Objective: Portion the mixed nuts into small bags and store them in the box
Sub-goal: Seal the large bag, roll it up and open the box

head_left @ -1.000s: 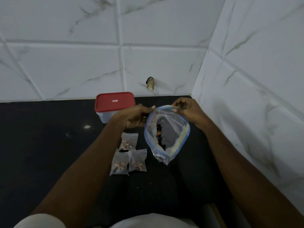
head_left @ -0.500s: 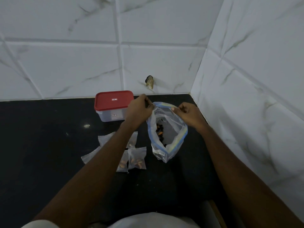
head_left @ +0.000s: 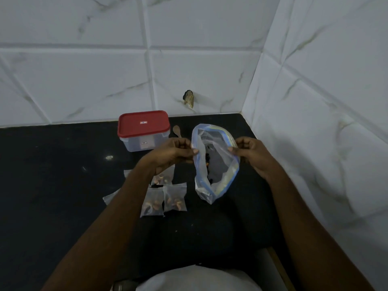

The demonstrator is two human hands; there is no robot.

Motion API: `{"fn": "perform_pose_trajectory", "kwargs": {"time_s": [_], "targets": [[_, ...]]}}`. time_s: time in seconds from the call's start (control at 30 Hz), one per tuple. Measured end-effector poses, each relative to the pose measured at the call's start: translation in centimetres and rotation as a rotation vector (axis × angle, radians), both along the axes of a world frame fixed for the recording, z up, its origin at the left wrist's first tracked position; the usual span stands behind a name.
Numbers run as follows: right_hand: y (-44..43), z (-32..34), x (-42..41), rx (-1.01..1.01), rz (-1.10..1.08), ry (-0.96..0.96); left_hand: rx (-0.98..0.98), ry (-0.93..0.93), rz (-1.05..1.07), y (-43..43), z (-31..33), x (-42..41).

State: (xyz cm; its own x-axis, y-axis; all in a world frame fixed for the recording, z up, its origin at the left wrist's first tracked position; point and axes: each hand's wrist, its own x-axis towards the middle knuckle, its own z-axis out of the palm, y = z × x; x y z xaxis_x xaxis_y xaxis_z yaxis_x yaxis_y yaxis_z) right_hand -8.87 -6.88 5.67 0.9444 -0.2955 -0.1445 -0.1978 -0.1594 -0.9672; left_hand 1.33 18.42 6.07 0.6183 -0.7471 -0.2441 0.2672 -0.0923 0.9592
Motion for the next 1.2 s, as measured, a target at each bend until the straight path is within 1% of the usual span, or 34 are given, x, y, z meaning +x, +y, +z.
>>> {"fn": "perform_pose_trajectory", "kwargs": {"time_s": [0.03,0.07,0.1,0.13,0.2,0.27,0.33,0.4,0.43,0.5,0.53,0.6,0.67,0.73,0.8,0.87,0.93,0.97,1.03,1.1,1.2], "targets": [[0.3,-0.1,0.5,-0.055,-0.131,-0.032,-0.009,-0.012,0.078,-0.3,0.4,-0.1],[0.5,-0.3,1.0,-0.127,-0.270,-0.068,0.019,-0.073,0.185,-0.7,0.7,-0.2],[0.6,-0.5,1.3,-0.201,-0.384,-0.098,0.069,-0.163,0.300,-1.1,0.9,-0.3],[0.7,-0.6,1.5,-0.256,-0.449,-0.111,0.125,-0.262,0.408,-1.5,0.9,-0.2],[0.9,-0.5,1.5,-0.263,-0.441,-0.075,0.217,-0.425,0.537,-2.1,0.6,-0.4],[1.2,-0.5,1.0,-0.207,-0.349,0.064,0.276,-0.478,0.537,-2.2,0.2,-0.9],[1.3,-0.4,0.1,-0.147,-0.266,0.199,0.279,-0.366,0.458,-1.8,-0.2,-1.5],[1.3,-0.3,-0.8,-0.082,-0.214,0.269,0.232,-0.177,0.332,-1.0,-0.6,-1.9],[1.4,-0.3,-1.2,-0.044,-0.190,0.283,0.213,-0.118,0.259,-0.7,-0.7,-2.0],[1.8,0.0,-1.5,0.019,-0.139,0.284,0.195,-0.090,0.137,-0.2,-0.8,-2.1],[2.1,0.1,-1.4,0.041,-0.130,0.271,0.179,-0.087,0.118,-0.2,-0.7,-2.2],[2.5,0.3,-0.9,0.046,-0.193,0.195,0.106,-0.056,0.182,-0.5,-0.1,-2.2],[2.3,0.3,-0.2,-0.072,-0.357,0.072,0.072,-0.047,0.339,-1.1,0.9,-2.1],[1.9,0.4,0.3,-0.228,-0.493,-0.015,0.108,-0.107,0.490,-1.7,1.4,-2.0],[1.8,0.4,0.5,-0.263,-0.521,-0.043,0.159,-0.215,0.574,-2.4,1.6,-2.2],[1.9,0.4,0.6,-0.149,-0.437,0.015,0.176,-0.256,0.614,-3.0,1.5,-2.5],[2.1,0.4,0.2,0.053,-0.283,0.111,0.141,-0.205,0.652,-3.3,1.2,-2.7],[2.2,0.5,-0.1,0.115,-0.212,0.157,0.119,-0.166,0.675,-3.4,1.0,-2.7],[2.4,0.7,-0.8,0.133,-0.109,0.200,0.079,-0.093,0.706,-3.6,0.5,-2.7],[2.6,0.8,-1.1,0.149,-0.075,0.186,0.036,-0.038,0.684,-3.8,0.5,-2.8],[2.9,0.6,-0.6,0.179,-0.165,0.111,-0.090,0.088,0.530,-3.7,0.7,-2.8]]}}
